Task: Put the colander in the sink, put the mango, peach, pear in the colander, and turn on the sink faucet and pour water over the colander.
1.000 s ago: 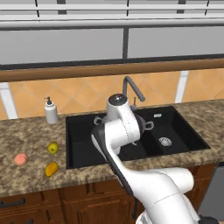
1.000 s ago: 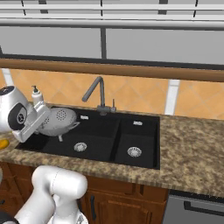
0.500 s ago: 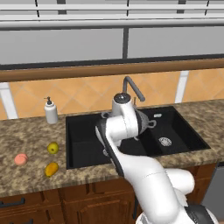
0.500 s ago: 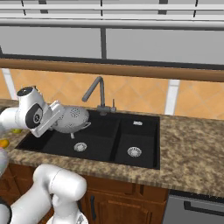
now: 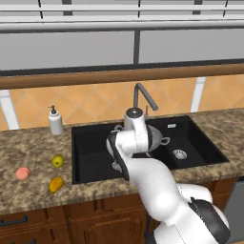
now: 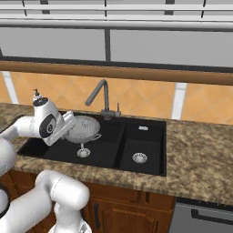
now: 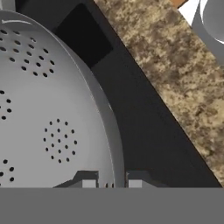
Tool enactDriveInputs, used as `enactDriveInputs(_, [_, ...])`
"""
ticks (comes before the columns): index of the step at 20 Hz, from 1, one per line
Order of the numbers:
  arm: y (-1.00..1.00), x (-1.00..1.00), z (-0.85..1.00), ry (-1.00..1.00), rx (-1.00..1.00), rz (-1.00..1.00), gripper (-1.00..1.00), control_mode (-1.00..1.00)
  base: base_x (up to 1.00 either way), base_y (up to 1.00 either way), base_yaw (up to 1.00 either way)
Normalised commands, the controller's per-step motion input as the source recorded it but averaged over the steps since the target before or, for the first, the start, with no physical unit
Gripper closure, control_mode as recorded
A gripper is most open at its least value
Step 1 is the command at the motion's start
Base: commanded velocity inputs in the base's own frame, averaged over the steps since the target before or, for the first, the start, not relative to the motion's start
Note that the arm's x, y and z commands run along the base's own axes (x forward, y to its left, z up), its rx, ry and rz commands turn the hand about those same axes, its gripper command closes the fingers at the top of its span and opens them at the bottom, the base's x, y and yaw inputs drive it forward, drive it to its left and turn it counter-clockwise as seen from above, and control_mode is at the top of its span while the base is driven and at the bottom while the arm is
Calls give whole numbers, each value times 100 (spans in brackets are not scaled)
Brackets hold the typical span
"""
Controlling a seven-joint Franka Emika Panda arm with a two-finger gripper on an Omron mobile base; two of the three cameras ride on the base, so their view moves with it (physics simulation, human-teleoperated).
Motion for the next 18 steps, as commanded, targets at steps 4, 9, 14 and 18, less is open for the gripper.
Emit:
enactDriveInputs(4, [32, 3, -48, 0, 0, -25, 100, -100, 0, 0, 0])
enactDriveInputs(9, [12, 22, -35, 0, 2, -26, 100, -100, 0, 0, 0])
enactDriveInputs(14, [0, 46, -20, 11, 6, -23, 100, -100, 0, 0, 0])
enactDriveInputs(18, [2, 65, -6, 29, 6, -14, 100, -100, 0, 0, 0])
